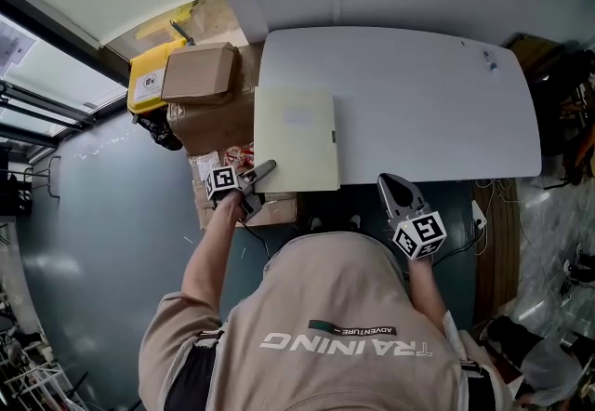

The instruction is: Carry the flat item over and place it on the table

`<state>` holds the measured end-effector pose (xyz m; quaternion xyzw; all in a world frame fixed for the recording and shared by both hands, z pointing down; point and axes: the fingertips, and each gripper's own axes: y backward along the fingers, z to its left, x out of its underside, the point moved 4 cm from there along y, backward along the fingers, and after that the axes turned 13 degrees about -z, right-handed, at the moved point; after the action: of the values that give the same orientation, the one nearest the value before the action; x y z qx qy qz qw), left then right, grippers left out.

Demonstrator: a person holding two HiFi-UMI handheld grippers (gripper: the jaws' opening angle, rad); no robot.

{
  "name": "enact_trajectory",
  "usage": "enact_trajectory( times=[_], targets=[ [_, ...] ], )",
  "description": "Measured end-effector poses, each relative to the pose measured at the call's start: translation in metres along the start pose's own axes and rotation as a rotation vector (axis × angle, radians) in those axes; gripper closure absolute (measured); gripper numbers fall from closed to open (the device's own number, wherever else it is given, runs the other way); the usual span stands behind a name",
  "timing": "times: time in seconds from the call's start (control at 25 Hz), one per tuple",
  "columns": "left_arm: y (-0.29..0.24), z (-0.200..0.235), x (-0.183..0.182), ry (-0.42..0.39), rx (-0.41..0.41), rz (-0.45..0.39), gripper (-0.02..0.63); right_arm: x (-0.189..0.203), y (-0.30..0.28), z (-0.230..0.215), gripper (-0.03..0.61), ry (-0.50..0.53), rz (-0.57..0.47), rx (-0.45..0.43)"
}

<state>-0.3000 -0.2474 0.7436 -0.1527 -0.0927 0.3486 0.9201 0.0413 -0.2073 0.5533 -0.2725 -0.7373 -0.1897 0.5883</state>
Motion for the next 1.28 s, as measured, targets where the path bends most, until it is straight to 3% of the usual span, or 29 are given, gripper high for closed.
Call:
enact_trajectory(
  times=[0.28,0.48,0.72,0.88,1.04,1.28],
  targets=[
    [0.004,0.007,-0.01,-0.094,-0.089,-0.098,0.184,0.001,-0.003,-0.004,0.574,-0.006,0.008,-0.024],
    [0.006,0.008,-0.014,-0.108,-0.129,-0.182,0.115,0.002,-0.004,-0.008,0.574,-0.006,0.012,-0.036],
    [0.005,0.009,-0.02,-0.285,-0.254,-0.272,0.074,0.004,-0.003,-0.01,0.574,-0.014,0.021,-0.045],
    [0.005,0.016,-0.017,-0.263,-0.324,-0.325,0.063,0.005,0.001,-0.012,0.574,-0.015,0.024,-0.047],
    [0.007,0.014,-0.017,-0.196,-0.284,-0.386,0.063,0.008,0.005,-0.011,0.574,-0.017,0.032,-0.047],
    [0.007,0.01,-0.028,-0.211,-0.265,-0.394,0.063,0.009,0.012,-0.014,0.574,-0.019,0.032,-0.035]
  ],
)
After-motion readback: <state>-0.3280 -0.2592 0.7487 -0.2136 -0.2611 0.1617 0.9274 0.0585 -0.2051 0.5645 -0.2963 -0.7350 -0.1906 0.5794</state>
